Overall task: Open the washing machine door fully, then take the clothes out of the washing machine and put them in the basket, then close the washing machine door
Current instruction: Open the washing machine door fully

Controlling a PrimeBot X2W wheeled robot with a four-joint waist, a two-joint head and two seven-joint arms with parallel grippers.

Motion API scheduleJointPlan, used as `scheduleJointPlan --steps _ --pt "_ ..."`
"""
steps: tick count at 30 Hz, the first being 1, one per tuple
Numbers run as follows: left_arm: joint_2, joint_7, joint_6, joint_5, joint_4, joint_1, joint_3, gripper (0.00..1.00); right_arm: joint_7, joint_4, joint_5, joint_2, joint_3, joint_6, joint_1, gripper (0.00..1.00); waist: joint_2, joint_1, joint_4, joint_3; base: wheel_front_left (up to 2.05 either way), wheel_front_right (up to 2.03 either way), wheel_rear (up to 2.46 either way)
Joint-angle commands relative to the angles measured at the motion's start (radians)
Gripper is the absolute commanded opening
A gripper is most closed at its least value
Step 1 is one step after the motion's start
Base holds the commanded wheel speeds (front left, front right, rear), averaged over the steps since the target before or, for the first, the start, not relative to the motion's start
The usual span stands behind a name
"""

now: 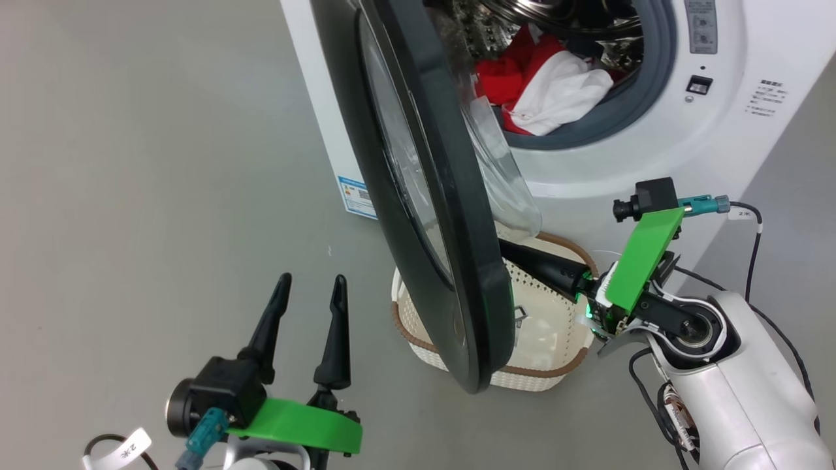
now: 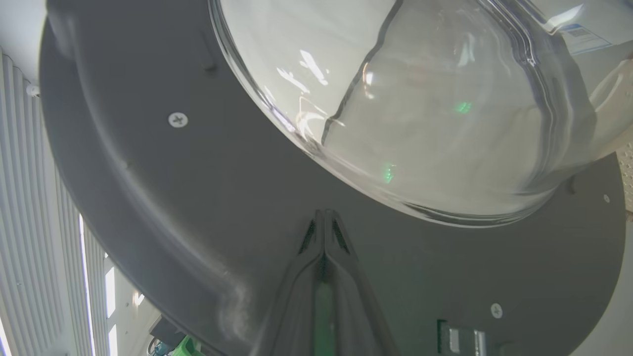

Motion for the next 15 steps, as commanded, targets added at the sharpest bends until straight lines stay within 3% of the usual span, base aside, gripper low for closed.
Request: scheduleJointPlan --steps 1,15 --pt "0.010 -0.008 -0.002 0.008 -0.029 -0.003 0.037 1.00 0.001 -0.033 0.013 0.016 0.026 0.008 0.007 0.00 0.0000 0.0000 0.012 -0.003 0.00 0.00 0.00" --pt "0.010 -0.008 0.000 -0.002 -0.034 0.011 0.035 1.00 -0.009 -0.043 0.048 0.016 0.093 0.008 0.034 0.00 0.0000 0.0000 0.088 -0.010 0.00 0.00 0.00"
